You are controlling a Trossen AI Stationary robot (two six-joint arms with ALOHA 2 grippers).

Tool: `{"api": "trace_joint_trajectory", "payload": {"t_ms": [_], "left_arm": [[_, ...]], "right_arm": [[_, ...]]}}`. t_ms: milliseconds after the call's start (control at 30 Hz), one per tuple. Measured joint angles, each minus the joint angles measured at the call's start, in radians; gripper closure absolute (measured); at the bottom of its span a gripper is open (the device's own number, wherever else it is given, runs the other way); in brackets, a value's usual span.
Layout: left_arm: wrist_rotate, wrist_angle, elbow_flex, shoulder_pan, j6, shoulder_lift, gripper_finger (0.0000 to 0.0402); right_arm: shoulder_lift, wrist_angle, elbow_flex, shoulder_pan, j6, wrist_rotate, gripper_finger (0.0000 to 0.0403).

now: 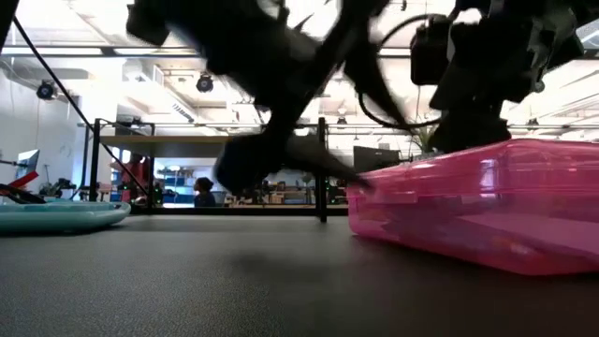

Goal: Pack school essentials
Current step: Close the pink case

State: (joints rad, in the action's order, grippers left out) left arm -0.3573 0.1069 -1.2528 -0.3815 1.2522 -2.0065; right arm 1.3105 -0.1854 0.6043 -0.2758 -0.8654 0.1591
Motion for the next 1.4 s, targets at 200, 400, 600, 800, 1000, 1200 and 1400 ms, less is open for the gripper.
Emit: {"api": "trace_joint_trajectory", "payload": {"t_ms": [200, 400, 600, 800, 1000, 1200, 1400], "left_arm": [[0.000, -0.007, 0.004, 0.007, 0.002, -0.005, 0.0191], [0.000, -0.013, 0.004, 0.009, 0.002, -0.005, 0.0191], [0.002, -0.022, 0.008, 0.009, 0.025, -0.005, 0.0191], [0.008, -0.022, 0.009, 0.009, 0.025, -0.004, 0.0191], [0.102, -0.023, -0.023, -0.002, -0.008, -0.004, 0.0191], [0.144, -0.003, -0.059, -0.029, -0.105, 0.012, 0.0192], [0.064, -0.008, -0.070, -0.014, -0.134, 0.020, 0.0192]], "right_arm": [[0.038, -0.011, 0.045, -0.022, 0.019, -0.005, 0.0241], [0.100, -0.015, 0.074, -0.023, 0.052, -0.006, 0.0241], [0.176, -0.018, 0.099, -0.027, 0.053, -0.011, 0.0241], [0.227, -0.009, 0.114, -0.029, 0.064, -0.013, 0.0241], [0.252, 0.035, 0.115, -0.030, 0.076, 0.005, 0.0241], [0.243, 0.045, 0.114, -0.030, 0.101, 0.005, 0.0241], [0.233, 0.047, 0.113, -0.030, 0.116, 0.005, 0.0241]]}}
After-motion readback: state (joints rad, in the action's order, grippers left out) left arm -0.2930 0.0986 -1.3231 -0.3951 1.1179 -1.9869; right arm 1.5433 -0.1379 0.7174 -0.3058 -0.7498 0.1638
